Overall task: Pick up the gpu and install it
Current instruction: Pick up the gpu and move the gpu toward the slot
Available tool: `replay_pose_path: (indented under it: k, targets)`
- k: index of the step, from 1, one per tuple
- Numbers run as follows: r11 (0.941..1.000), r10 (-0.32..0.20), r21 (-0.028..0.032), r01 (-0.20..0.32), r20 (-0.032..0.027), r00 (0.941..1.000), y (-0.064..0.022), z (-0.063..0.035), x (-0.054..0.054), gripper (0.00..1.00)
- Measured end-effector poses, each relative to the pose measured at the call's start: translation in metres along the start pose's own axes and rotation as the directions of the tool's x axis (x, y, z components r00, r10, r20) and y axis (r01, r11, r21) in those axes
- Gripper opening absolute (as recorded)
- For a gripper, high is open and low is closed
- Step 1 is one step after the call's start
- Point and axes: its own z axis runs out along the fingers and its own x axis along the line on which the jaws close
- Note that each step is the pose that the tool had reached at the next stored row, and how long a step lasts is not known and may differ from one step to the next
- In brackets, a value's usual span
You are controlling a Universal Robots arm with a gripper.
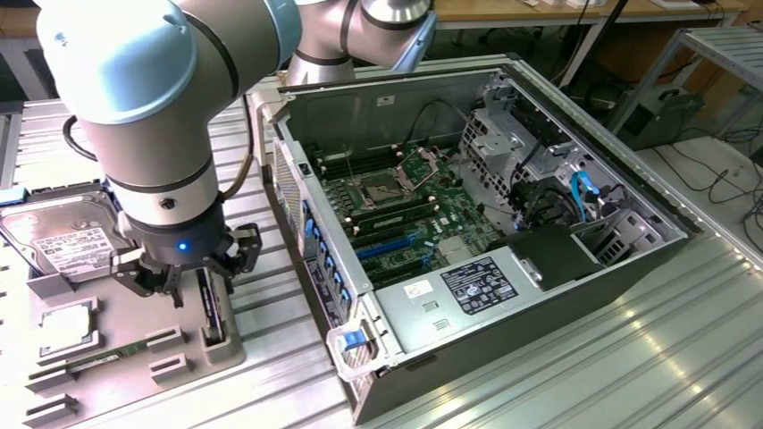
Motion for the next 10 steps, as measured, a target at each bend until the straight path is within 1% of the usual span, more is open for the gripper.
replay_pose_path:
  k: [3,10]
  targets:
    - [1.0000,0.000,0.0010,0.000,-0.0003,1.0000,0.0005,0.0004,-0.0003,0.60]
    - [1.0000,0.000,0.0012,0.000,-0.0013,1.0000,0.0018,0.0014,-0.0003,0.60]
